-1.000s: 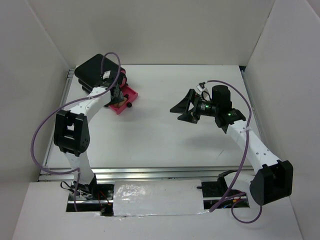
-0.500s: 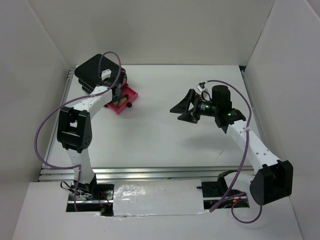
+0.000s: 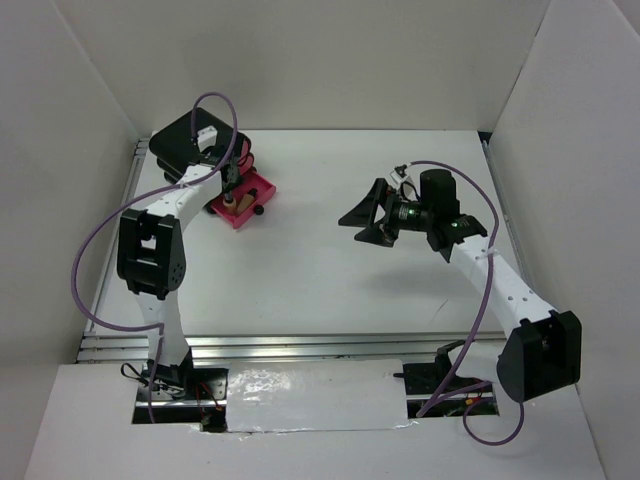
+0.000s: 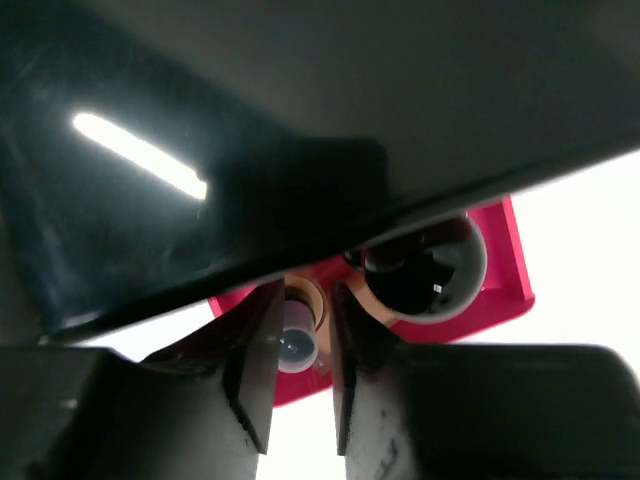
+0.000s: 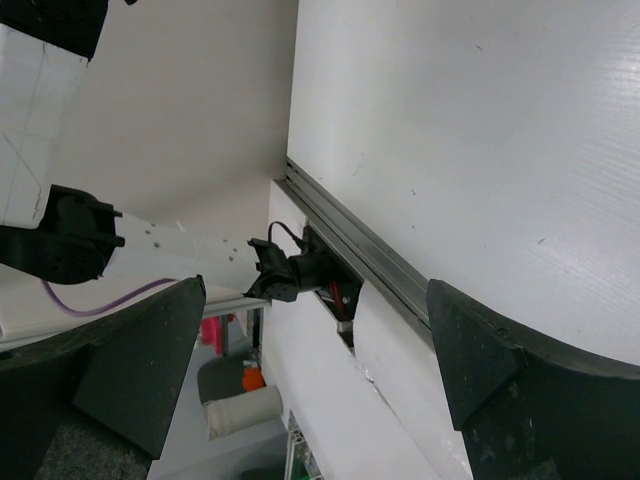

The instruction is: Organize the makeup

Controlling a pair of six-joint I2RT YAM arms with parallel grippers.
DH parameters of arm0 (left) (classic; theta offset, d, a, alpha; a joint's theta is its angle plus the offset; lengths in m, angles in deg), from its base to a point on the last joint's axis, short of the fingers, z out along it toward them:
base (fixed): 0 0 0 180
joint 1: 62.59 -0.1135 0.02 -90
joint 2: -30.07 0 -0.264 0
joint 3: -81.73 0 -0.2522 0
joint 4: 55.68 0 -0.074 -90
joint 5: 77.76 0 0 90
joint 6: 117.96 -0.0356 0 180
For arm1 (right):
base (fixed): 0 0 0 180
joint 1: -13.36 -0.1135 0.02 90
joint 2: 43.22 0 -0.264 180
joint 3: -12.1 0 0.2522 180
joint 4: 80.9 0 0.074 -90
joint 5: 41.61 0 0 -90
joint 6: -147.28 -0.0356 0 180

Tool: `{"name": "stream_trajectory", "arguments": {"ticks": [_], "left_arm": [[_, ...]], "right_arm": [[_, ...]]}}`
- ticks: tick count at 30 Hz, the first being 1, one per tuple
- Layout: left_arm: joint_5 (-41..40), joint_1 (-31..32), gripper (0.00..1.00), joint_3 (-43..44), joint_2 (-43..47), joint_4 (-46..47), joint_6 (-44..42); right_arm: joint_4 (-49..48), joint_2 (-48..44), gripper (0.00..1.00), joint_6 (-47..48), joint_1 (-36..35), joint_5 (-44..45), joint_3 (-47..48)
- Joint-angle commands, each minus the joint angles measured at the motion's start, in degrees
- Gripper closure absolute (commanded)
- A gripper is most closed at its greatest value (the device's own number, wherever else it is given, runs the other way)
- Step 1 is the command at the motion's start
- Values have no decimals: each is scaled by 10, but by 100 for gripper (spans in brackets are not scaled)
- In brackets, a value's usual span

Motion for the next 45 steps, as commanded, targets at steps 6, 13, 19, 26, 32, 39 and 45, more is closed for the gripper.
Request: {"name": "stream_trajectory", "arguments": {"ticks": [6,13,19,26,32,39,45], "left_arm": [[1,-4,48,29,-14,-19,36],[-12,-4,39,40,-3,-73,57],[-9,-4,41,21,-2,-83,64],[-1,-4,54,18,-5,-81,67],[12,-3,76,31,-11,-90,71],[30,2,100,62,9,-132,77],[52,2,100,38,35,-87,34]], "right_arm": [[2,17,0,15,-5,-7,42],[2,27,0,15,-5,-8,49],[2,38,0,15,-5,-12,58],[1,44,0,13,-7,-15,60],[2,42,0,14,-6,-14,59],[-4,48,0,15,-6,-11,60],[-11,53,0,15,-7,-10,58]]}}
